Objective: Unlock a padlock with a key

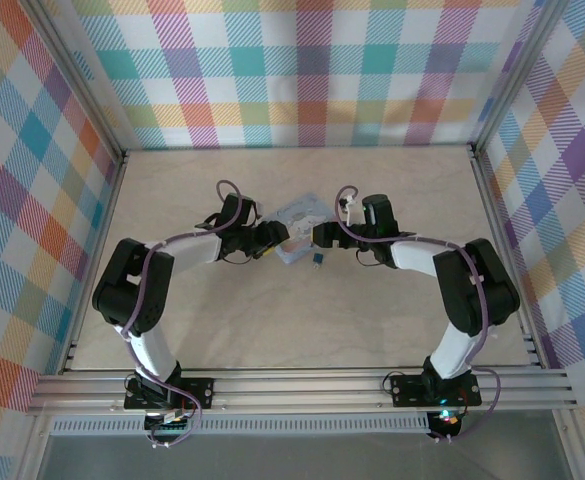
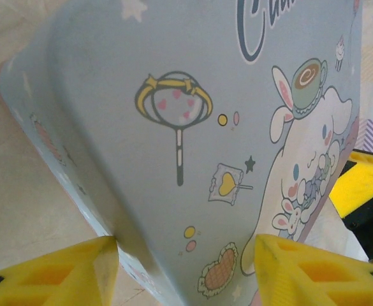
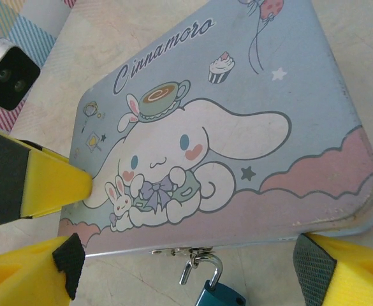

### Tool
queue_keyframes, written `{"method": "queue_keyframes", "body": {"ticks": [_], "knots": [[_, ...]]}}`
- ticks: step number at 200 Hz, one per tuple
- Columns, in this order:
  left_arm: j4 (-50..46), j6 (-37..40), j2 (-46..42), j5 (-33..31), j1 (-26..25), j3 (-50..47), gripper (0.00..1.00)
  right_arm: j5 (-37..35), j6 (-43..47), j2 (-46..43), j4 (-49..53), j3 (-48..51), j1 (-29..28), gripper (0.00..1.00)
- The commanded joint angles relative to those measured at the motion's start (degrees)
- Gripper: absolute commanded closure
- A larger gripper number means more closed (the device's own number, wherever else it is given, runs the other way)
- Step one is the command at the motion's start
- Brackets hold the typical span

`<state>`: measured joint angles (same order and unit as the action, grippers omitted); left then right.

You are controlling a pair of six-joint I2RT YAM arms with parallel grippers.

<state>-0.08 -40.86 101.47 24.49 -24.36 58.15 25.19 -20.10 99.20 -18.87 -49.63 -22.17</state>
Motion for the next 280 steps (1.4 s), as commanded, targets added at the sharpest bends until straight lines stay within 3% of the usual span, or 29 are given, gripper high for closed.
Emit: {"method": "queue_keyframes", "body": {"ticks": [1, 81, 119, 143, 200, 280], "knots": [[-5.56, 0.72, -1.13, -1.5, -0.86, -2.07, 0.43, 2.41, 0.59, 0.53, -4.28, -1.48, 0.32, 0.13], [-8.31, 1.62, -7.74, -3.49, -0.84, -0.61, 0.41, 2.41, -0.61, -6.52, 1.09, 3.73, 1.43, 0.14], [-10.57, 2.34, -9.18, -2.57, -0.85, 2.4, 0.43, 7.13, -1.26, -7.62, -0.65, 6.2, 1.43, 0.17], [-9.96, 1.54, -7.61, 0.85, -0.95, 5.73, 0.46, 9.39, -1.94, -5.87, -1.08, 5.97, 1.43, 0.21], [-9.47, 0.1, -0.82, 5.4, -1.96, 13.32, 0.5, 11.58, -3.15, 0.41, -7.84, 5.73, 1.37, 0.2], [-9.21, -0.75, 6.03, 5.23, -3.81, 17.84, 0.52, 14.17, -0.3, 6.51, -6.18, 1.25, 1.34, 0.23]]}}
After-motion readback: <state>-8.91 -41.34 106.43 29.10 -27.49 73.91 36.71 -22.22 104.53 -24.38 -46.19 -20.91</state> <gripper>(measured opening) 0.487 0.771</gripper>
